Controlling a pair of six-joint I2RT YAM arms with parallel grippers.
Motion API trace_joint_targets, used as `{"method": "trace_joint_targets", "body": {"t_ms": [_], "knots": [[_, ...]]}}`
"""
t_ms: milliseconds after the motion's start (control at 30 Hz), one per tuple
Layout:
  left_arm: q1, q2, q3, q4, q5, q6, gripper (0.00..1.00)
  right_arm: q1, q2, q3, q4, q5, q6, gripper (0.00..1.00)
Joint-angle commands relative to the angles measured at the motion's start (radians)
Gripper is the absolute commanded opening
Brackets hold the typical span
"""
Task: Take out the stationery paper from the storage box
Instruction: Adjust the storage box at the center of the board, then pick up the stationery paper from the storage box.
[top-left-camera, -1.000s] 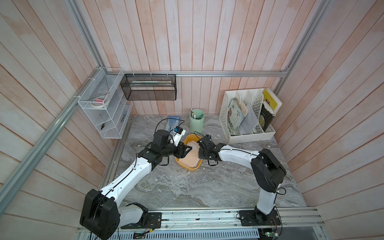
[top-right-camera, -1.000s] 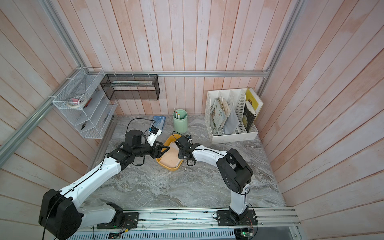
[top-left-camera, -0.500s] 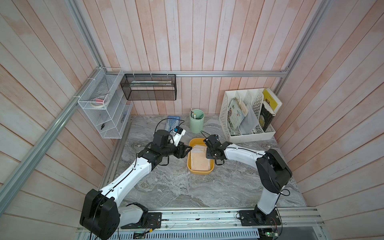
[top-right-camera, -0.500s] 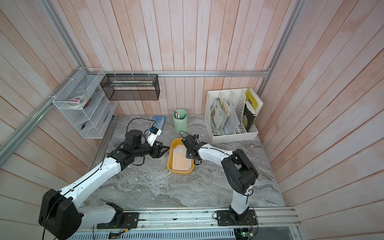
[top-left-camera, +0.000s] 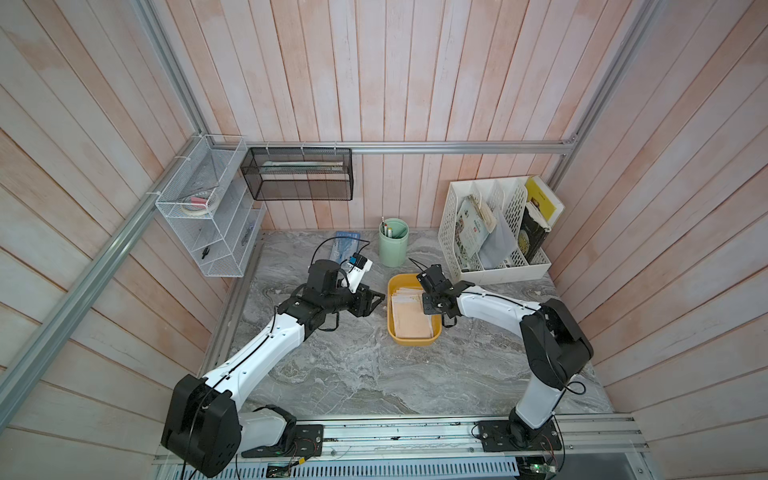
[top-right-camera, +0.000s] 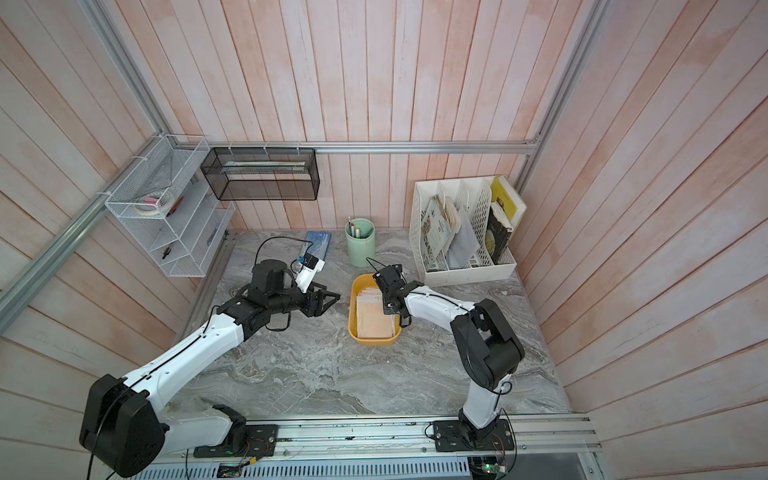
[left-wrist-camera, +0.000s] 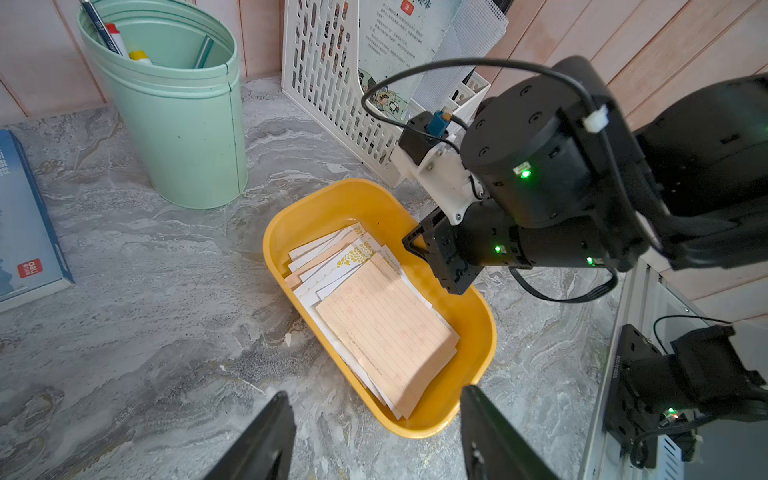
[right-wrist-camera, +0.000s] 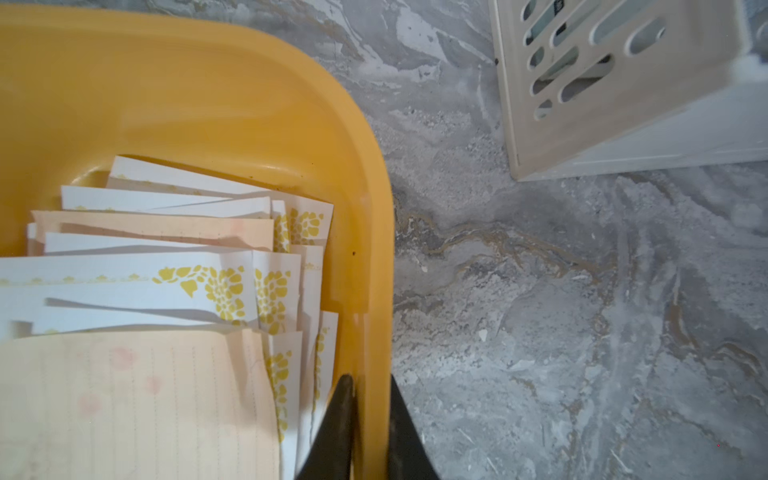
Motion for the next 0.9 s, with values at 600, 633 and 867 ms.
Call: {"method": "trace_joint_targets", "body": {"t_ms": [600,633,867], "knots": [[0.004,-0.042,-0.060,0.057,-0.072,-0.062,0.66,0.083,-0.027,0.093,0.056,-0.083,-0.058,0.36],[0.004,-0.041,-0.060,0.056,-0.072,-0.062,0.66,0.083,-0.004,0.104,0.046,-0.094,-0.062,0.36],[0.005,-0.044,-0.064,0.052,-0.076,-0.063,0.66,0.074,0.121,0.158,-0.026,0.001,-0.046,0.36]]}}
